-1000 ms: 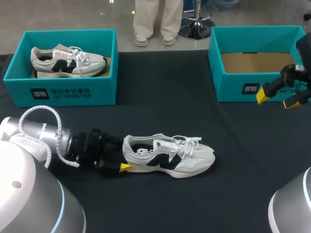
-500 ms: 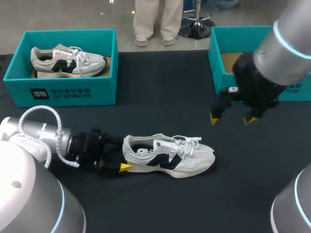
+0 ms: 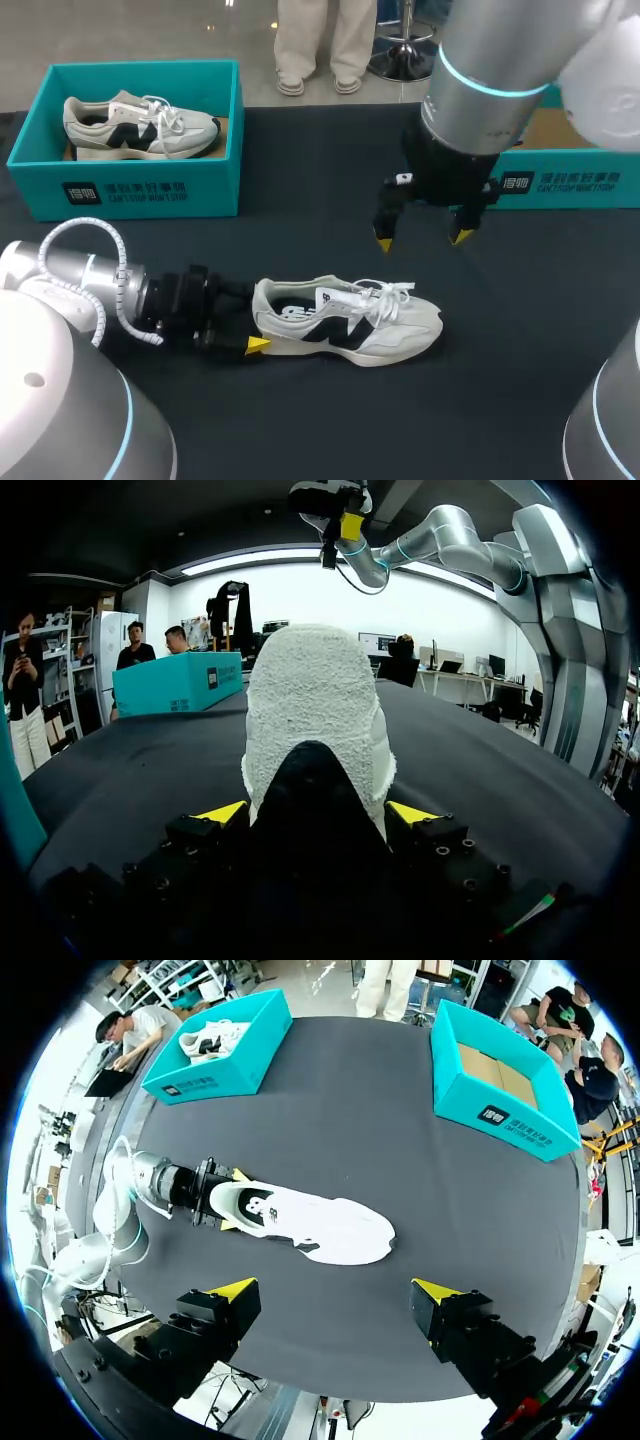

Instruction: Take the shoe out of the shoebox, open the shoe tongue, remove and reinsert the insole, then place the shoe into the shoebox

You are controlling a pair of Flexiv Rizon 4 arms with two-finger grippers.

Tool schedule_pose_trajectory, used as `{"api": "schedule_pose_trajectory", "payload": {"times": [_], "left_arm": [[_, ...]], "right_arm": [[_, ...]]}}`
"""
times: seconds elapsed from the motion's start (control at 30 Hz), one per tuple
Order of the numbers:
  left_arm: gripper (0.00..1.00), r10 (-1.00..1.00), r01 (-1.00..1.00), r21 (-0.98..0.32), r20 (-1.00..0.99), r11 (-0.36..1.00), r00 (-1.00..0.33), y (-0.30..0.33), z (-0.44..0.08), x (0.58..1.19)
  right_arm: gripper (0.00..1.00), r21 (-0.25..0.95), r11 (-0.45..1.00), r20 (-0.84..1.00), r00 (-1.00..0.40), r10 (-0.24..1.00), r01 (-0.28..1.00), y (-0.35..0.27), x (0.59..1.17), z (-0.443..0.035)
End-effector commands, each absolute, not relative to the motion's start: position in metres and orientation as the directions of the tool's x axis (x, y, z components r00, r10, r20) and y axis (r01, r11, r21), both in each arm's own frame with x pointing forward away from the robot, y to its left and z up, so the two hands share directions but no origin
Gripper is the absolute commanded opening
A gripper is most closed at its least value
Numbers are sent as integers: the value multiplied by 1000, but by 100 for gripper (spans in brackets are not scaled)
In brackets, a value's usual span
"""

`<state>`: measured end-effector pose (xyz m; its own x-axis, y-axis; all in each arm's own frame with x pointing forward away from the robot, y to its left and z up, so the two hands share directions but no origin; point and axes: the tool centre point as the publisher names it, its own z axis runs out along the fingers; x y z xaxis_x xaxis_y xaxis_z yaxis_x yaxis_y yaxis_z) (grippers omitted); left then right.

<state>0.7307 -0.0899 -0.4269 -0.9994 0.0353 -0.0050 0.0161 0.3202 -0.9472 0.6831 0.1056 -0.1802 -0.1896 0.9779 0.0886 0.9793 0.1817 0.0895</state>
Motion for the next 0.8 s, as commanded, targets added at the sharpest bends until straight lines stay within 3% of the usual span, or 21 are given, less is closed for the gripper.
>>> {"api": "schedule_pose_trajectory", "payload": {"times": [0.03, 0.27, 0.8], "left_arm": [[0, 36, 16, -947, -4, 322, -999, -90, -426, 730], [0, 36, 16, -947, -4, 322, -999, -90, -426, 730], [0, 36, 16, -947, -4, 322, -999, -90, -426, 730]], "right_arm": [[100, -24, 188, 29, -187, 982, 982, 115, 688, -180], [100, -51, 188, 0, -188, 982, 981, 122, 690, -182], [100, -91, 70, -8, -71, 997, 993, 183, 690, -239]]}}
